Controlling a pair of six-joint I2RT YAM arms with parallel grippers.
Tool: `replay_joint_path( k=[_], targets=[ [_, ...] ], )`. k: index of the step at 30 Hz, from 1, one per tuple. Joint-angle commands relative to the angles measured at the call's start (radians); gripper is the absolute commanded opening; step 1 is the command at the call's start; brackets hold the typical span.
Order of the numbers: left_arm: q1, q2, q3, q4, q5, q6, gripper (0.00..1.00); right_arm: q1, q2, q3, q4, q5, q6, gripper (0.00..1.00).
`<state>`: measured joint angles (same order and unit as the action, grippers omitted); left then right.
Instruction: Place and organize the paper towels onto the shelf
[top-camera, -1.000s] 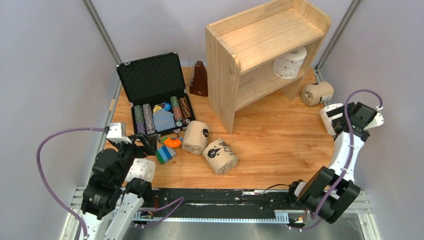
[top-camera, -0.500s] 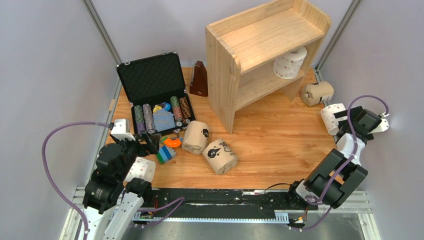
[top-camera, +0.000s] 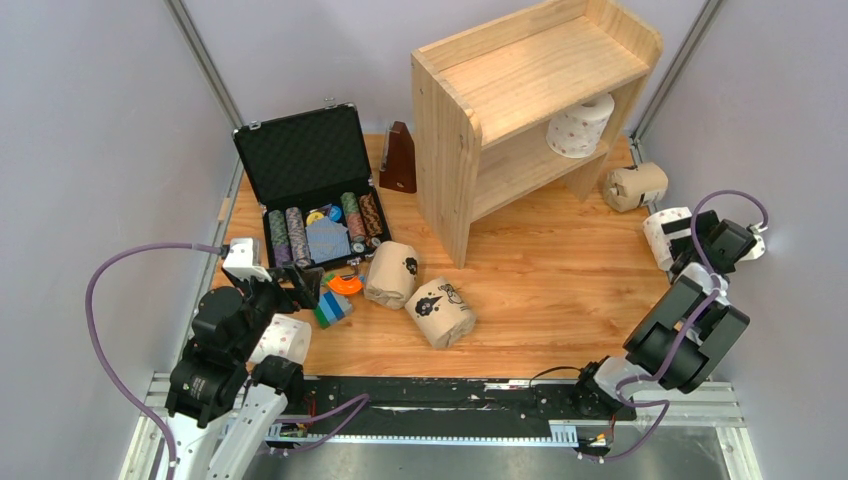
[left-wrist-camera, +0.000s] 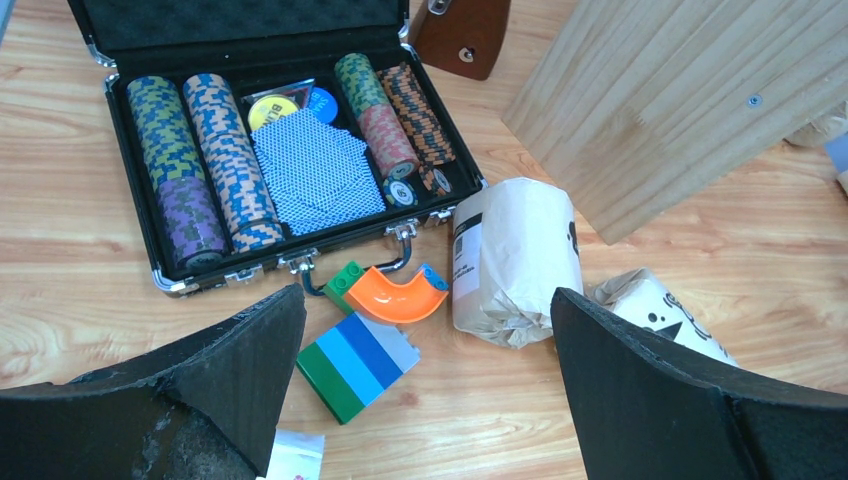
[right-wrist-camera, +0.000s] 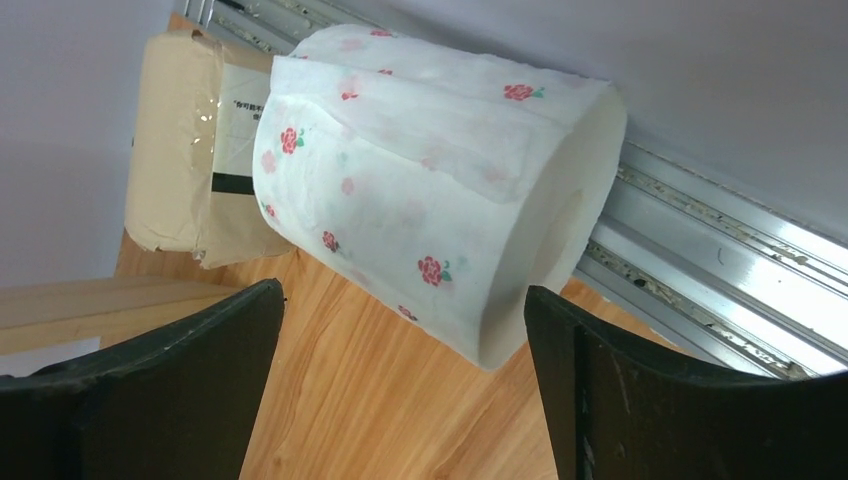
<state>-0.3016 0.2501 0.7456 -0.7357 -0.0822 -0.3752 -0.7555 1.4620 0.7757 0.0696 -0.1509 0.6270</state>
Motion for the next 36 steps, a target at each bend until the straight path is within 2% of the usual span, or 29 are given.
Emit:
replay_joint_path(
  k=[1, 6, 13, 18, 28, 36],
  targets=[
    [-0.005, 0.007, 0.007, 0.034, 0.007, 0.009, 1.0, -0.024, 0.042, -0.01, 0.09, -0.088, 0.024, 0.91],
    [-0.005, 0.007, 0.006, 0.035, 0.007, 0.009, 1.0, -0.009, -0.003, -0.028, 0.11, -0.174, 0.014, 0.84],
    [-0.005, -0.001, 0.006, 0.039, 0.013, 0.012, 1.0, 0.102, -0.101, -0.045, 0.11, -0.234, 0.011, 0.79],
    [-0.005, -0.005, 0.005, 0.04, 0.018, 0.013, 1.0, 0.183, -0.15, -0.067, 0.07, -0.166, 0.012, 0.8],
    [-0.005, -0.019, 0.005, 0.04, 0.02, 0.014, 1.0, 0.182, -0.301, -0.155, -0.034, 0.089, 0.098, 0.88],
    [-0.005, -0.01, 0.004, 0.044, 0.033, 0.016, 1.0, 0.173, -0.197, -0.132, 0.034, 0.115, 0.104, 0.89]
  ],
)
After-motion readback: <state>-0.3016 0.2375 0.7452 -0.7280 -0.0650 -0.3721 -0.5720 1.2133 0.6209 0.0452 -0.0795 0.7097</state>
